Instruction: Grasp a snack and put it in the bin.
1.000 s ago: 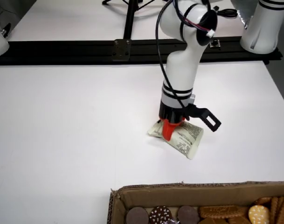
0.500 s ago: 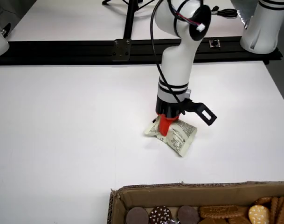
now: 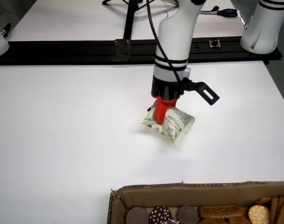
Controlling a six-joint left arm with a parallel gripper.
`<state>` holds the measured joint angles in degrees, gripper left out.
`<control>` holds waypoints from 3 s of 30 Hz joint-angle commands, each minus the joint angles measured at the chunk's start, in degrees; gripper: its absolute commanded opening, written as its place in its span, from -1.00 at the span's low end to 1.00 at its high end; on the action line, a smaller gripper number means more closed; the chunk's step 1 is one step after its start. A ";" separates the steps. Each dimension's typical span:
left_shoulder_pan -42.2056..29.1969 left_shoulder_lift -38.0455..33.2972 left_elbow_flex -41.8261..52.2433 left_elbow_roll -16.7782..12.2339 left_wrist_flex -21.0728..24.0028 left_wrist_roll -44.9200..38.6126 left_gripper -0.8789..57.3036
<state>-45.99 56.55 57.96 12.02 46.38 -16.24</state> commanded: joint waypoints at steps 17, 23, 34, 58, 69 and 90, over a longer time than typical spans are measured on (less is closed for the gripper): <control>4.71 16.88 -45.90 2.36 12.25 9.47 -0.61; 6.54 22.13 -56.11 2.46 13.27 10.64 -0.60; 9.32 24.28 -61.11 2.62 8.18 9.56 -0.57; 11.97 26.41 -70.84 2.94 8.55 7.50 0.37; 9.21 28.51 -80.18 3.16 20.33 11.01 -0.40; -2.85 13.51 -63.82 3.18 28.28 11.51 -0.98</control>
<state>-47.57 73.21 -9.98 15.10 74.59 -4.05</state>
